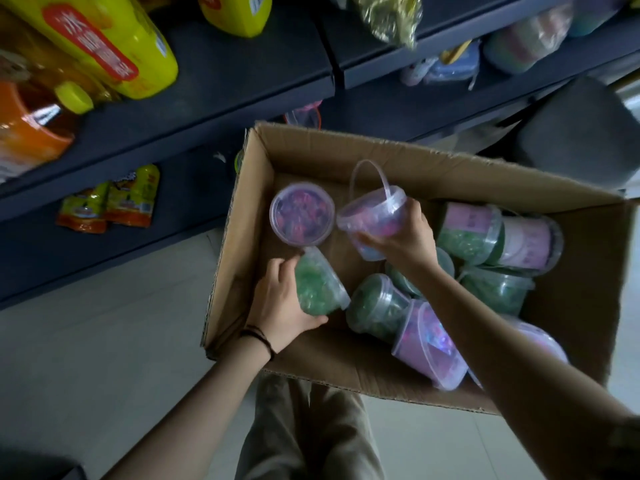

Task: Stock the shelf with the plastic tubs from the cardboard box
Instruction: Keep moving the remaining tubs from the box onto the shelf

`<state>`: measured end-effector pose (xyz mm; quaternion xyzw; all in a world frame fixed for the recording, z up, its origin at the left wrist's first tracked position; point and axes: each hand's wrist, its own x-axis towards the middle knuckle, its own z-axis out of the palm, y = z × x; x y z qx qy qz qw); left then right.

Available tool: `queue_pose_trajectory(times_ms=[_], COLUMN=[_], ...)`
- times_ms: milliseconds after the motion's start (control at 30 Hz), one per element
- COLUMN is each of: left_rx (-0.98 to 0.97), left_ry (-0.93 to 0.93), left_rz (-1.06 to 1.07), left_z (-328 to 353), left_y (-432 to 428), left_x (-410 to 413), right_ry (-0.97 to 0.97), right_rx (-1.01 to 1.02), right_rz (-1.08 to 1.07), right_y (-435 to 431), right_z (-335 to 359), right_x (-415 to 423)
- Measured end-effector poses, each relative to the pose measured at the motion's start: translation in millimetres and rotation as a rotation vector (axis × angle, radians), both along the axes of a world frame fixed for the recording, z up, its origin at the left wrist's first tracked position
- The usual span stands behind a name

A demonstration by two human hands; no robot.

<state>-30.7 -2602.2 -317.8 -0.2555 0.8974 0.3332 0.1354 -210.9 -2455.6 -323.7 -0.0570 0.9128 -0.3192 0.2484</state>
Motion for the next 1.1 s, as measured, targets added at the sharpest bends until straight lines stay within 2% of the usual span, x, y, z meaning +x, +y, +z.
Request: queue_pose_trajectory(times_ms=[133,200,400,500,700,900,1100], left_rx=[0.296,0.369,0.221,0.32,0.41,0.306,0.297], left_ry=[0.189,0.253,0.561,0.712,0.989,1.207,1.296], left_rz=[0.31,0.407,0.507,0.583,0.629,0.629,0.682], left_z=[55.4,92.2,233.9,307.5,437.9,528.1,574.0], left_y=[8.5,7.1,-7.6,-17.6,-40.5,-82.9,-140.2], left_x=[-1.3,-8.9,-36.8,-38.0,-16.6,23.9,102.3], right_ry=[0.019,0.025,0.17,0.184,0.23,0.265,0.286], right_rx=[-0.147,-0.219,-0.409,-0.563,-0.796,-0.92,-1.005], right_rz=[-0.095,-0.124,-0.149,-0.175,-0.074,0.051,0.162], right_y=[2.3,-1.2,-25.0,-34.6,-68.5,-123.5,-191.2], right_z=[62.3,102.1,247.4,326.6,461.6,549.0,602.3], right_x=[4.0,4.4,-7.3,-4.4,16.9,55.7,122.9])
